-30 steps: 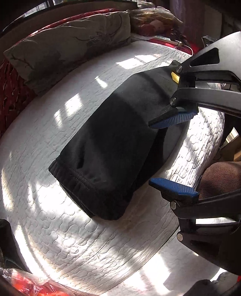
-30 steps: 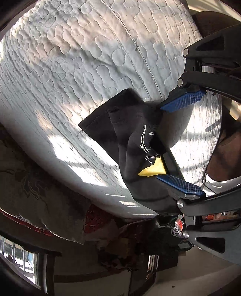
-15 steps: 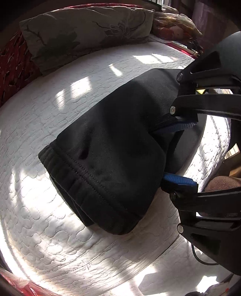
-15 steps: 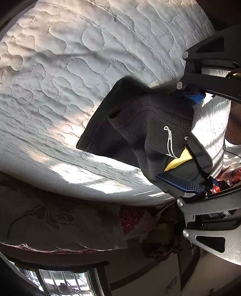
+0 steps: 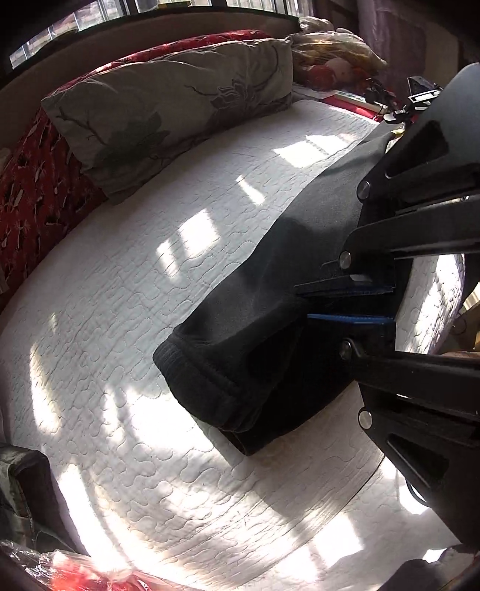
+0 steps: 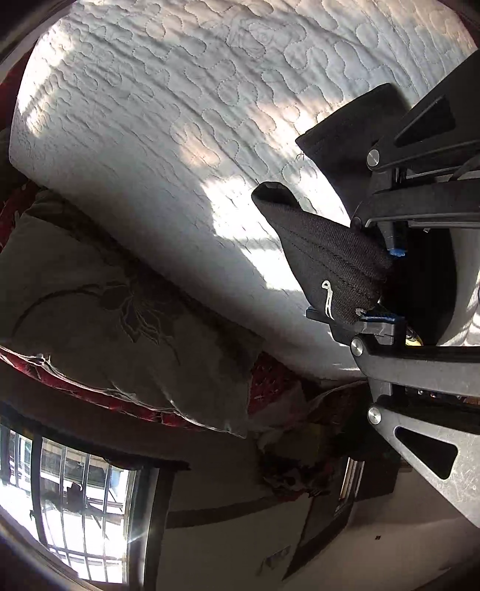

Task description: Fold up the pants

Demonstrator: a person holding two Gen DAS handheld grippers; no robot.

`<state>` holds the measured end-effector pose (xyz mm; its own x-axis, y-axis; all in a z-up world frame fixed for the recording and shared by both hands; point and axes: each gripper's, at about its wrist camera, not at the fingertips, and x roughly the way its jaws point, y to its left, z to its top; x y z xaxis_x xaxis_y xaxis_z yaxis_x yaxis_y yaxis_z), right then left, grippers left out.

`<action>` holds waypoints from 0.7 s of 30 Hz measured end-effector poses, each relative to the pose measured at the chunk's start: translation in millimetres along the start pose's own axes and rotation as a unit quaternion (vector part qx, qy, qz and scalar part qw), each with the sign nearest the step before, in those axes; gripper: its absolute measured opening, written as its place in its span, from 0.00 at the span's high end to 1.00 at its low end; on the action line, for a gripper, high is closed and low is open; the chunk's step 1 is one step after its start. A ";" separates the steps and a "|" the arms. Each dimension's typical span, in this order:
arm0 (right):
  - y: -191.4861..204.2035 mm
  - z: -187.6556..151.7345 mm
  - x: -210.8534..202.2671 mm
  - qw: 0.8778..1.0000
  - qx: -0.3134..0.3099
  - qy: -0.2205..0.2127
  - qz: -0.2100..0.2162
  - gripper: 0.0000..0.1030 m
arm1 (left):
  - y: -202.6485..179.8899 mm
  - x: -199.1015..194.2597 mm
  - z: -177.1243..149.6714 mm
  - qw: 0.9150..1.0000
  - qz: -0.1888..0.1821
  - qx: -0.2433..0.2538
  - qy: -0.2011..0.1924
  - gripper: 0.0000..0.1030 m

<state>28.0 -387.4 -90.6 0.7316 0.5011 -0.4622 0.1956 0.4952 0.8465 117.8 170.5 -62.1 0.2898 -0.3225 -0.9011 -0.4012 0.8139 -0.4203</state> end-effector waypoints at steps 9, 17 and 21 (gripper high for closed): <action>-67.2 -56.6 10.6 0.994 -0.037 0.074 -0.067 0.76 | 56.0 37.9 -33.3 0.998 0.044 -0.012 0.046 0.95; -88.7 -71.1 -22.4 0.991 -0.034 0.081 -0.098 0.57 | 53.4 21.1 -46.0 0.999 -0.005 -0.006 0.038 0.94; -98.7 -61.3 -35.7 0.994 -0.004 0.055 -0.094 0.49 | 24.5 23.6 -49.7 0.998 -0.039 0.003 0.038 0.75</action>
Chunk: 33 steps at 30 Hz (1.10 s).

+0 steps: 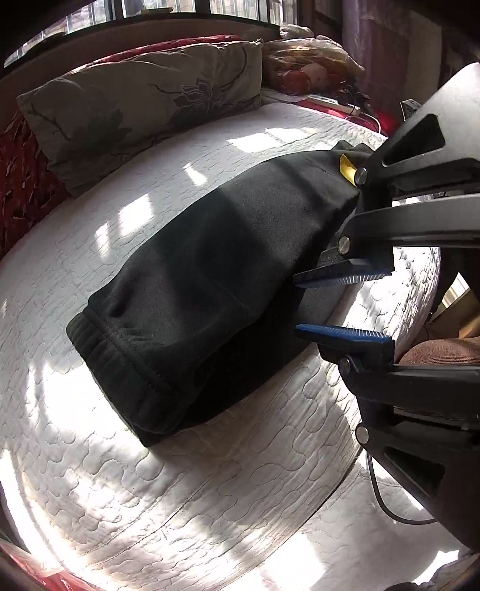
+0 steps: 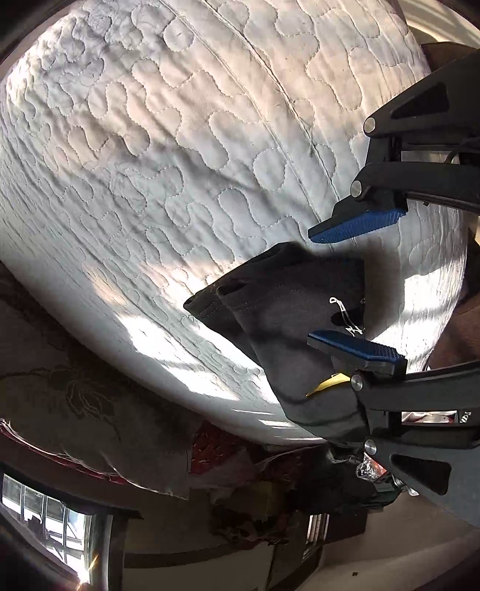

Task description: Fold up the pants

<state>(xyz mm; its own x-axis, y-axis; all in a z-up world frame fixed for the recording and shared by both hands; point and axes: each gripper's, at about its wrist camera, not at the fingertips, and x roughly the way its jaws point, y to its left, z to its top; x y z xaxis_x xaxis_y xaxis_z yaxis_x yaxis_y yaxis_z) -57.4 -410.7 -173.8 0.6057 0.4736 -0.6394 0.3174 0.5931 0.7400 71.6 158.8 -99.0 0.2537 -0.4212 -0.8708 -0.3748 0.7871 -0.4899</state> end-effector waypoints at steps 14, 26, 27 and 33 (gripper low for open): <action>11.7 6.9 13.9 1.000 0.003 0.003 0.008 0.47 | -33.3 47.6 16.0 0.999 0.002 -0.037 0.012 0.73; 23.0 20.6 25.9 1.000 -0.001 -0.004 -0.006 0.65 | -27.6 32.4 21.0 0.998 -0.012 -0.059 0.011 0.97; 27.6 24.0 27.1 1.000 -0.009 0.000 -0.009 0.85 | -27.9 27.8 21.1 0.998 -0.016 -0.058 0.008 0.97; 68.5 44.0 4.6 0.998 -0.045 -0.030 0.041 0.88 | -32.0 -4.9 4.4 0.998 -0.038 -0.036 -0.026 0.98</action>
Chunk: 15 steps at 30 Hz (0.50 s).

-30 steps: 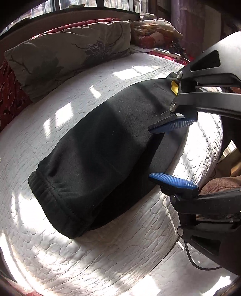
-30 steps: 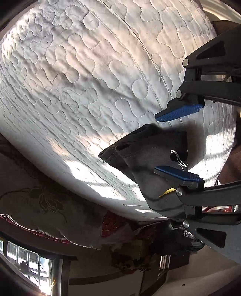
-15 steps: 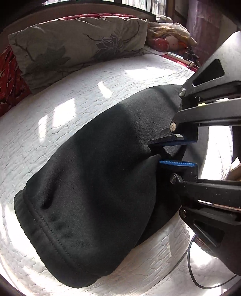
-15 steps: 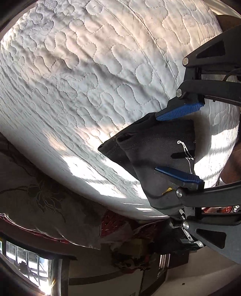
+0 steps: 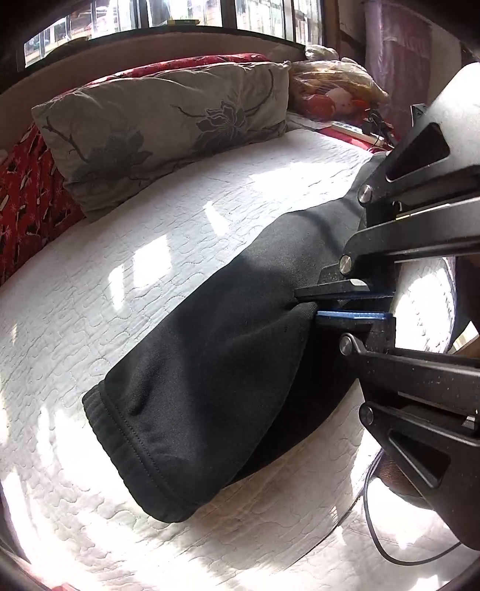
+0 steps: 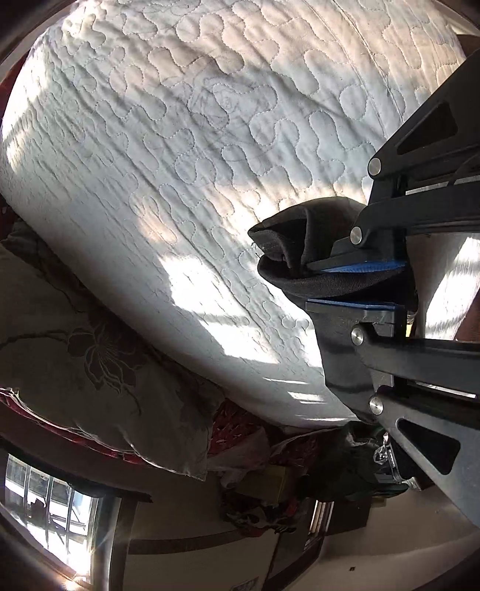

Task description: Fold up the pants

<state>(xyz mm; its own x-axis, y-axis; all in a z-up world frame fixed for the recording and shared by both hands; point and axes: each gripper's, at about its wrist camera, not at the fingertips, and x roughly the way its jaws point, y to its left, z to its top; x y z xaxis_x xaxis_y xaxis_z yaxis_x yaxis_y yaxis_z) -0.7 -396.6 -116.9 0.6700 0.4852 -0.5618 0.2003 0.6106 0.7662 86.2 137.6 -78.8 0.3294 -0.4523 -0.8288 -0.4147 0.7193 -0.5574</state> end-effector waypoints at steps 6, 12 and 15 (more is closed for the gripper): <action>-6.6 -9.3 10.6 0.997 -0.045 0.018 -0.059 0.88 | 37.3 27.2 -19.7 0.999 0.031 -0.015 0.028 0.97; -39.4 -22.4 14.8 0.995 -0.033 0.035 -0.085 0.83 | 59.8 41.3 -20.6 0.998 0.015 -0.040 0.055 0.97; -38.8 -20.8 8.7 0.995 -0.040 0.035 -0.090 0.78 | 56.5 31.5 -22.6 0.998 0.016 -0.021 0.051 0.96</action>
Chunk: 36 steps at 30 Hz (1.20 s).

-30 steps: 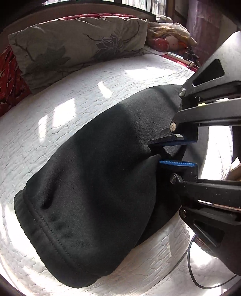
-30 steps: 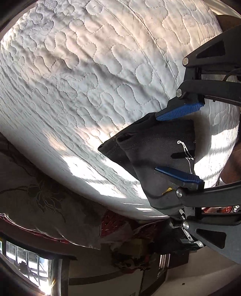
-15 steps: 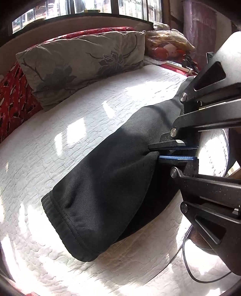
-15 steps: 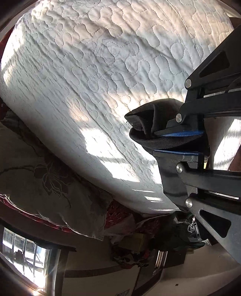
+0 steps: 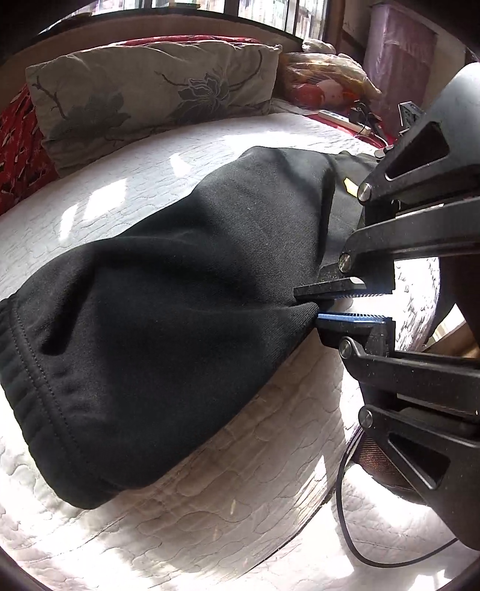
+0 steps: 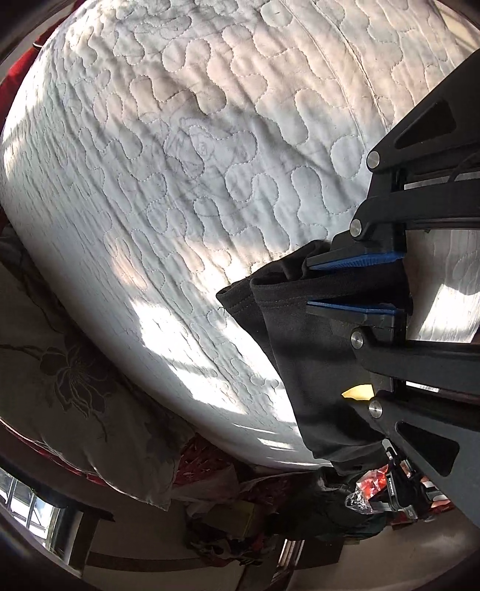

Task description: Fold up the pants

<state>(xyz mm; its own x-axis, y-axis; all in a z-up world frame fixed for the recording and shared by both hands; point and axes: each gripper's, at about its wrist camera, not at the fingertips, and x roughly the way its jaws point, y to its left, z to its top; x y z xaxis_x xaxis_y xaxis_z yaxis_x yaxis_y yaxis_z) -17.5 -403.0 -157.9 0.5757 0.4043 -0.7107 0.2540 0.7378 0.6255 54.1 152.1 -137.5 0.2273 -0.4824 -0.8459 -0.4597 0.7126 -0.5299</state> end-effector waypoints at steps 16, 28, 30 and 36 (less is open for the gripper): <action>19.3 11.0 6.3 0.999 -0.033 -0.003 -0.024 0.49 | -47.7 14.7 -31.8 0.998 -0.015 0.055 0.033 0.80; 18.1 7.8 10.0 0.999 -0.032 0.004 -0.026 0.51 | -69.1 52.1 -26.7 0.999 -0.006 0.022 0.049 0.80; 19.2 6.8 8.7 0.999 -0.040 0.004 -0.027 0.52 | -69.2 52.4 -25.0 0.999 0.000 0.016 0.051 0.81; 35.5 12.4 15.1 0.993 -0.098 0.020 -0.068 0.89 | -74.9 39.0 -26.5 0.998 0.001 0.009 0.054 0.99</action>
<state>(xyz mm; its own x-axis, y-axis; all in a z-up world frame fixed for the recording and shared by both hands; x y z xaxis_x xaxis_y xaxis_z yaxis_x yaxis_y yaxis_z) 9.9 -377.4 -142.5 0.5148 0.3126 -0.7983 0.1692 0.8758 0.4521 74.6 66.4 -129.2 0.1313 -0.5322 -0.8363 -0.4446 0.7224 -0.5295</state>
